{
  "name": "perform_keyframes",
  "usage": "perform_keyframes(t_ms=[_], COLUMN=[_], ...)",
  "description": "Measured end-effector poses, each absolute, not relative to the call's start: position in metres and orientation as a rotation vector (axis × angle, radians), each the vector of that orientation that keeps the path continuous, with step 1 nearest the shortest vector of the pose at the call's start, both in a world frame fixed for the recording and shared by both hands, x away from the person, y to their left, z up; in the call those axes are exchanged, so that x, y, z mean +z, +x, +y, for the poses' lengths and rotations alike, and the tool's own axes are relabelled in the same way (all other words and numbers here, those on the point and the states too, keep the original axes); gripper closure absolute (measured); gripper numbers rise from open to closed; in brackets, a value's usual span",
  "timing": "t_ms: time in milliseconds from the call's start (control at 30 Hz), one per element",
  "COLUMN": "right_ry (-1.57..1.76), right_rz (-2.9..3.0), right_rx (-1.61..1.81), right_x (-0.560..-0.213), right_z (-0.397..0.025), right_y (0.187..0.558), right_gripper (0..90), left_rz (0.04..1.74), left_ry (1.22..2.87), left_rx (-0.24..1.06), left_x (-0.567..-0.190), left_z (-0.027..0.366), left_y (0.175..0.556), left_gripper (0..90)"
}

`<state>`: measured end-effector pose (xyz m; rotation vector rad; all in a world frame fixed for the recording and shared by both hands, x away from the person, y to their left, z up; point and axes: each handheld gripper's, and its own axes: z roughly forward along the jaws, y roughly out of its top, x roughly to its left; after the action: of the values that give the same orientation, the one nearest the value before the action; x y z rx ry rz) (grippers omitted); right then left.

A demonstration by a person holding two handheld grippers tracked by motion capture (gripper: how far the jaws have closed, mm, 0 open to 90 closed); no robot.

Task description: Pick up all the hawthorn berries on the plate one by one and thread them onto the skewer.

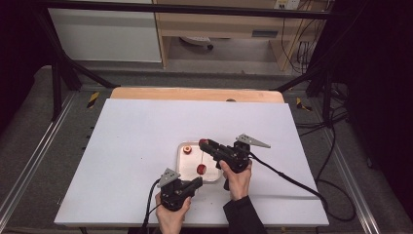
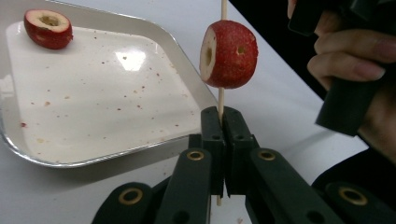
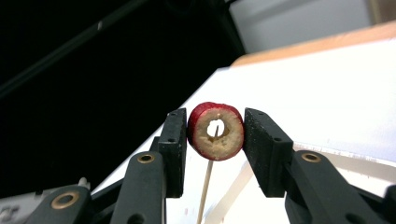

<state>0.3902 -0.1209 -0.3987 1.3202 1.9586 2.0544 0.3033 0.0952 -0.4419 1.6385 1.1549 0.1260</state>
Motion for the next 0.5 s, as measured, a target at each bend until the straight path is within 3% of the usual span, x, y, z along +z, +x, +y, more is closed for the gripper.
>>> perform_keyframes(t_ms=[500], right_ry=[1.298], right_rz=[2.187], right_rx=[1.964], right_x=[-0.405], right_z=[-0.120], right_y=[0.387], right_gripper=[61.4], left_rz=[1.142], left_ry=[1.664], left_rx=[0.172], left_x=[-0.431], left_z=[0.097], left_y=[0.318], left_gripper=[88.6])
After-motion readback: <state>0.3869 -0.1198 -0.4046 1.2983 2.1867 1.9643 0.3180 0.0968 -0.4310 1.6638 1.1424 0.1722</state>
